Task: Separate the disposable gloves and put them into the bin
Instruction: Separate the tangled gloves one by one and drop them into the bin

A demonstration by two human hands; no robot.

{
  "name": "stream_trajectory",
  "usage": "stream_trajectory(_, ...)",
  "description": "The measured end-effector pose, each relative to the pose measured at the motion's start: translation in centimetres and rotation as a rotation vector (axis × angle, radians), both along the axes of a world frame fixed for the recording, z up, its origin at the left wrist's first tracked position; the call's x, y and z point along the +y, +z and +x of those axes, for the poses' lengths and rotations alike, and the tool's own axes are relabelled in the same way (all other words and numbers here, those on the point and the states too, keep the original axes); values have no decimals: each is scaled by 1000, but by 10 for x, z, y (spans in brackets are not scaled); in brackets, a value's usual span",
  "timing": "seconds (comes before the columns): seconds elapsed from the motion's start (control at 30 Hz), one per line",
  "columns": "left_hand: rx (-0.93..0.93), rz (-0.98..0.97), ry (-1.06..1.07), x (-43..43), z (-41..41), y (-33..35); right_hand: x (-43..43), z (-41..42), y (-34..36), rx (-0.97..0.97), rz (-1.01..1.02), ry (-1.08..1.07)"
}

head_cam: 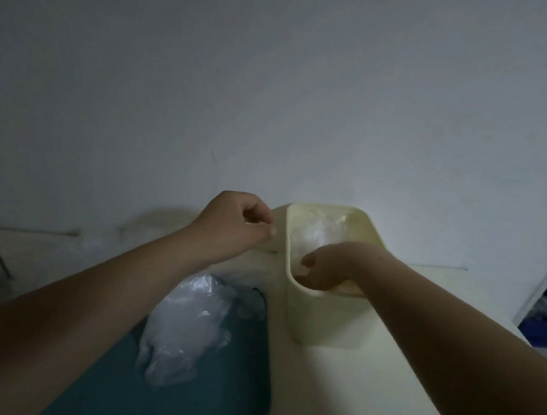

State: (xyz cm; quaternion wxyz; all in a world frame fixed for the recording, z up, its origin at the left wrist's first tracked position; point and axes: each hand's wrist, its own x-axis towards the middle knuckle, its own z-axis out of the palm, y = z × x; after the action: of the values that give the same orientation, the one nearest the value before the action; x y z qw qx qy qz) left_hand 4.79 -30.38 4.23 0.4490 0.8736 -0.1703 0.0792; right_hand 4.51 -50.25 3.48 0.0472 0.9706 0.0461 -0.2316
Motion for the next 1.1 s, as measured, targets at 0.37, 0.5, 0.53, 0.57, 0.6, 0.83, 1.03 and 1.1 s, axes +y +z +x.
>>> stream_trajectory(0.37,88,461,177,101,-57,-64,97,-51,37,-664,410,105)
stream_trajectory(0.5,234,450,80,109,-76,-83,130,-55,-6,-516,785,114)
stream_trajectory(0.53,244,437,75,115,-76,-90,135,-53,-17,-486,819,100)
stream_trajectory(0.57,229,427,80,120,-75,-97,140,-51,-27,-463,833,81)
stream_trajectory(0.6,190,422,94,123,-72,-103,140,-48,-33,-447,852,60)
stream_trajectory(0.83,109,68,157,136,-42,-104,139,-29,-35,-505,1084,-106)
stream_trajectory(1.03,85,-469,151,129,-33,-57,131,-24,-22,-710,1308,-73)
stream_trajectory(1.1,107,-576,135,126,-32,-49,126,-23,-24,-582,1355,-92)
